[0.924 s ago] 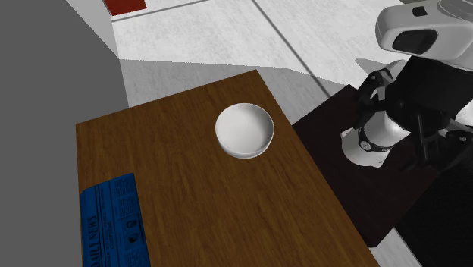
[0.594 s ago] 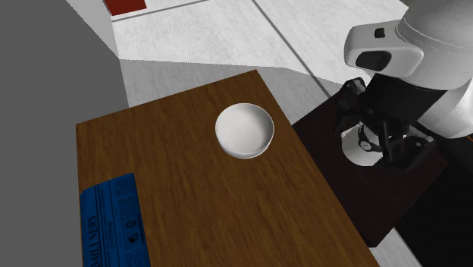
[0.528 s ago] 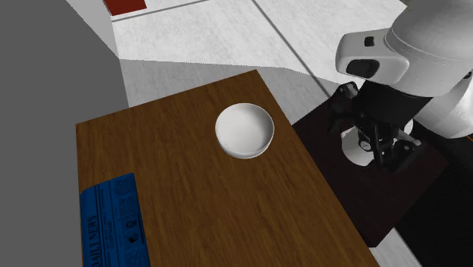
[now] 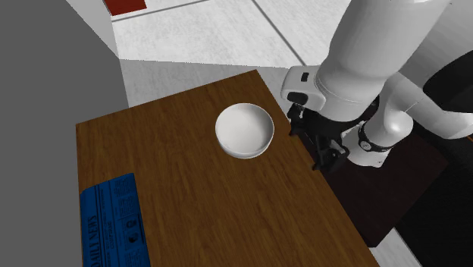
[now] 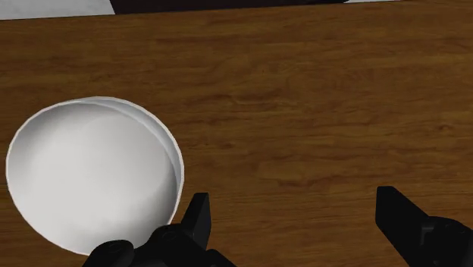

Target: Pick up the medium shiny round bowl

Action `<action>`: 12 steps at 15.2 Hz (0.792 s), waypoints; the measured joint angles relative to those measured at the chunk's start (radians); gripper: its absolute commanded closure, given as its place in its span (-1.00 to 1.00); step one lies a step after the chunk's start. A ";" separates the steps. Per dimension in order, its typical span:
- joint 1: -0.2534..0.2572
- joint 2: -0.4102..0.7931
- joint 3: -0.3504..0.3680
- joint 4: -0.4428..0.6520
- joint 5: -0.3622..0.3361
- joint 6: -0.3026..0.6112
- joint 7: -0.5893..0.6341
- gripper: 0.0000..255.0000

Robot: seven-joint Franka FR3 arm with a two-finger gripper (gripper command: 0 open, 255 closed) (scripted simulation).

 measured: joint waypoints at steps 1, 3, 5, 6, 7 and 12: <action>-0.004 0.024 -0.005 -0.005 -0.010 0.026 -0.005 -1.00; -0.019 0.070 -0.023 -0.026 -0.035 0.089 -0.023 -1.00; -0.030 0.128 -0.038 -0.026 -0.056 0.142 -0.037 -1.00; -0.036 0.156 -0.045 -0.036 -0.067 0.178 -0.042 -1.00; -0.043 0.180 -0.053 -0.043 -0.079 0.208 -0.048 -1.00; -0.079 0.321 -0.097 -0.043 -0.133 0.343 -0.083 -1.00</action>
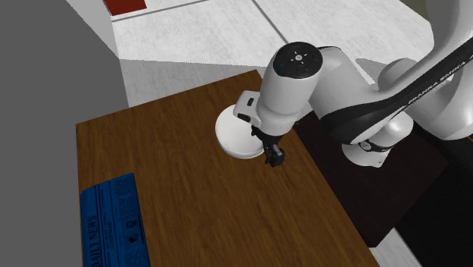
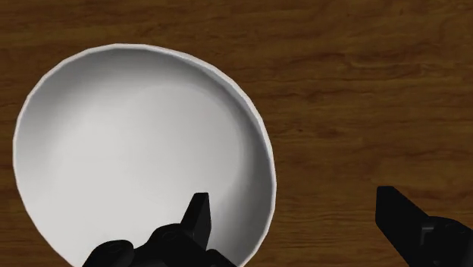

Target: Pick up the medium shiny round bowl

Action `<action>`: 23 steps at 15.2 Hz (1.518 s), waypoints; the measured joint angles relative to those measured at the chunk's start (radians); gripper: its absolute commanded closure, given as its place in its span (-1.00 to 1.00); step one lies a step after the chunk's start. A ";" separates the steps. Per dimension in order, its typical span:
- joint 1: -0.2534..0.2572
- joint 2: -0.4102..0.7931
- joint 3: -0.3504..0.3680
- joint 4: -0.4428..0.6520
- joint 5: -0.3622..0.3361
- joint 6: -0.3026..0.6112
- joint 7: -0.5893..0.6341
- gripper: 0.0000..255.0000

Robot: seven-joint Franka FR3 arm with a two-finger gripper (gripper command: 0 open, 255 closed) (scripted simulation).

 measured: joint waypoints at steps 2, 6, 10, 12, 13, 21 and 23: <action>-0.007 0.052 -0.012 0.011 -0.008 0.042 -0.009 -1.00; -0.008 0.100 -0.019 -0.006 -0.009 0.108 -0.011 -1.00; -0.007 0.132 -0.022 -0.022 -0.007 0.155 -0.011 1.00; -0.007 0.135 -0.022 -0.023 -0.007 0.159 -0.011 1.00; -0.007 0.136 -0.022 -0.023 -0.007 0.160 -0.011 1.00; -0.007 0.132 -0.021 -0.021 -0.007 0.155 -0.011 1.00; -0.008 0.112 -0.020 -0.016 -0.009 0.129 -0.011 1.00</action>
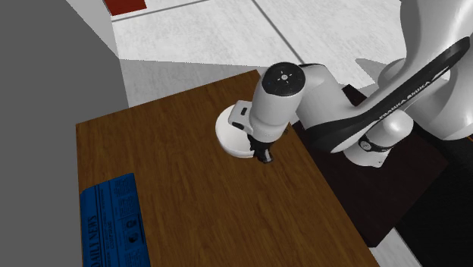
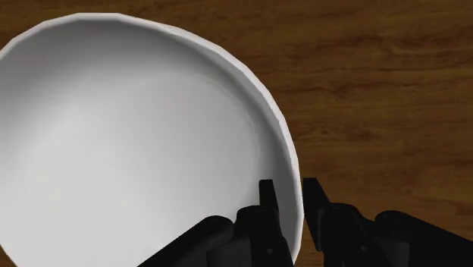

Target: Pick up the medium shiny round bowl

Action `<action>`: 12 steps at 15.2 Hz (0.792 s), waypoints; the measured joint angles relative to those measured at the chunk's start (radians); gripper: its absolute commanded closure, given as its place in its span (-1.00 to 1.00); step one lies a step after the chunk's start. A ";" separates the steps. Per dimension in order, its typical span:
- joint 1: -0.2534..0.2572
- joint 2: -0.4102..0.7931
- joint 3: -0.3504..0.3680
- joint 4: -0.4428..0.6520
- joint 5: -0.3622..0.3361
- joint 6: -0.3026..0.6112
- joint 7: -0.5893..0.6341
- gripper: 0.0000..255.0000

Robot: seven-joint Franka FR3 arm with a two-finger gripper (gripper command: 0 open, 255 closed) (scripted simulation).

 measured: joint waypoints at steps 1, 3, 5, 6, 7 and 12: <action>0.000 -0.011 0.001 0.003 -0.001 -0.014 0.001 1.00; 0.001 -0.029 0.006 0.015 -0.002 -0.044 0.004 1.00; 0.001 -0.045 0.008 0.030 -0.002 -0.075 0.003 1.00; 0.000 -0.058 0.008 0.033 -0.003 -0.091 0.002 1.00; 0.000 -0.065 0.009 0.044 -0.002 -0.108 0.000 1.00; -0.001 -0.103 0.013 0.075 -0.003 -0.177 -0.003 1.00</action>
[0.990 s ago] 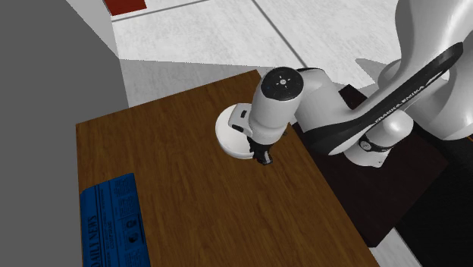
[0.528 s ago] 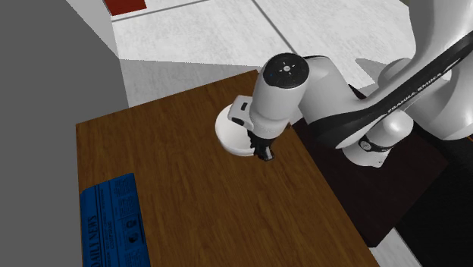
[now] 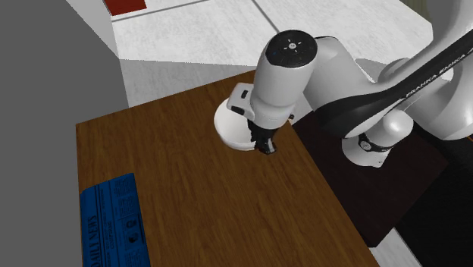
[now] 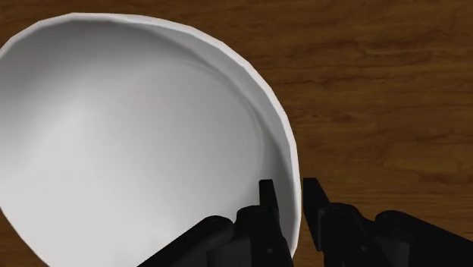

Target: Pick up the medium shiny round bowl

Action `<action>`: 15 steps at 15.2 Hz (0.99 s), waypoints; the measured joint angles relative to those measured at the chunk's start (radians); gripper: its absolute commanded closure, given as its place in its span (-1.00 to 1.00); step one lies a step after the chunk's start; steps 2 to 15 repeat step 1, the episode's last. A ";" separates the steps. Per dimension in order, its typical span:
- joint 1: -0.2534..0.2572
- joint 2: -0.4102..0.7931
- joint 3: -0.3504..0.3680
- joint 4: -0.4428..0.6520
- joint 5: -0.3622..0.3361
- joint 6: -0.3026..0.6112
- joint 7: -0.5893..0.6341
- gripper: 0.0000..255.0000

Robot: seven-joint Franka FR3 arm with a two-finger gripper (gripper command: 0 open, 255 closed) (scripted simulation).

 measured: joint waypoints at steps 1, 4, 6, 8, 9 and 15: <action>0.001 -0.005 0.002 0.006 0.000 -0.011 0.001 1.00; 0.001 -0.005 0.002 0.006 0.000 -0.011 0.001 1.00; 0.001 -0.005 0.002 0.006 0.000 -0.011 0.001 1.00; 0.001 -0.005 0.002 0.006 0.000 -0.011 0.001 1.00; 0.001 -0.005 0.002 0.006 0.000 -0.011 0.001 1.00; 0.001 -0.005 0.002 0.006 0.000 -0.011 0.001 1.00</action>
